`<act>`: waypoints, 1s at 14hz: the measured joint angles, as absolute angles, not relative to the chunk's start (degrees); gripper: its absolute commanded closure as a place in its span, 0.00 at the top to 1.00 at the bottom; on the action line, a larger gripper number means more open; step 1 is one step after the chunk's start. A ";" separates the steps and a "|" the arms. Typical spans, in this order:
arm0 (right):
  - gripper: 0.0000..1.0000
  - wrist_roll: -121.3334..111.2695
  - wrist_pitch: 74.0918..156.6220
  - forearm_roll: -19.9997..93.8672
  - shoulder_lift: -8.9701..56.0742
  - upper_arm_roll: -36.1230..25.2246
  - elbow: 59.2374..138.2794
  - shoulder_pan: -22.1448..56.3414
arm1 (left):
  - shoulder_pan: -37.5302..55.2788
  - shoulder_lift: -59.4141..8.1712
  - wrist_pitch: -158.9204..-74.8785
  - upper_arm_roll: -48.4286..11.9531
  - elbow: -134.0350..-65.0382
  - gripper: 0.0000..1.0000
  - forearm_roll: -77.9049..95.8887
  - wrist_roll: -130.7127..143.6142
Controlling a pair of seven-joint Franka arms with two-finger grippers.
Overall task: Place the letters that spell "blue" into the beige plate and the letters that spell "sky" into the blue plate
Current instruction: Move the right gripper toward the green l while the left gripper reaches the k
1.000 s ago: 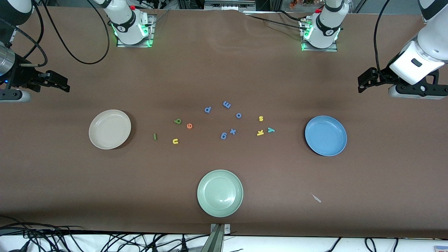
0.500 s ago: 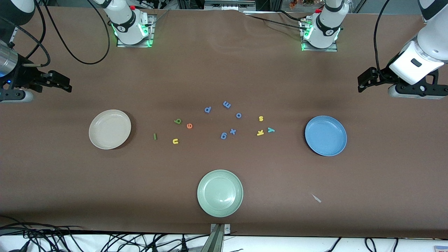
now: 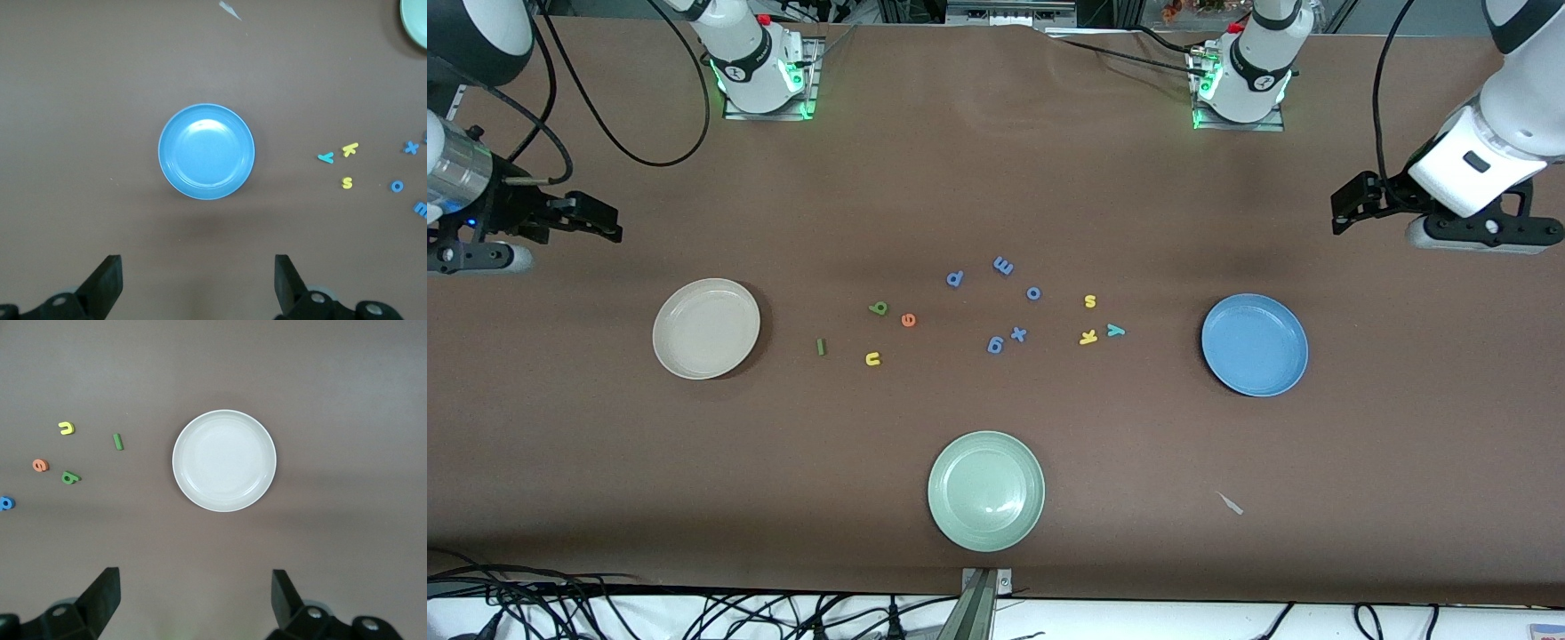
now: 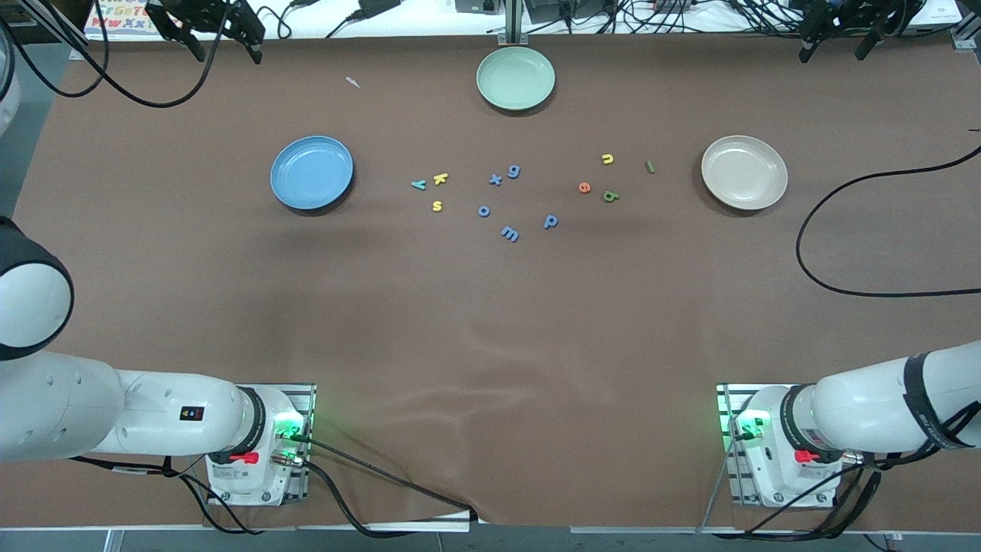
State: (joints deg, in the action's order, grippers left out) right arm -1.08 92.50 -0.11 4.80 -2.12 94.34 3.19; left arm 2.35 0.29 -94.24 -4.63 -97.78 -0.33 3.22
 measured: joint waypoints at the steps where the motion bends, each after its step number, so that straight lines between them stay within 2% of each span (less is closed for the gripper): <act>1: 1.00 -1.09 92.77 -0.08 5.55 -2.01 94.33 3.46 | 2.45 -1.17 -94.21 -5.69 -98.00 1.00 -0.33 3.19; 4: 1.00 -1.09 93.13 0.23 8.73 -1.84 94.38 5.17 | 3.22 -8.53 -96.23 -9.08 -98.36 1.00 -0.32 3.20; 8: 1.00 -1.05 97.38 0.27 13.69 -1.67 94.41 8.22 | 4.11 -20.52 -105.55 -13.05 -97.69 1.00 -0.33 3.19; 11: 1.00 -0.08 103.68 0.30 18.47 -1.59 94.64 10.99 | 6.72 -27.70 -112.27 -13.66 -96.32 1.00 -1.32 1.28; 14: 1.00 2.24 112.17 0.33 23.17 -1.58 96.05 12.96 | 10.24 -33.26 -113.84 -13.89 -93.82 1.00 -1.69 -1.52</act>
State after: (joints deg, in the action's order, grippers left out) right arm 2.24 112.17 0.33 23.17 -1.58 96.05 12.96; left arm 10.24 -33.26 -113.84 -13.89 -93.82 -1.69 -1.52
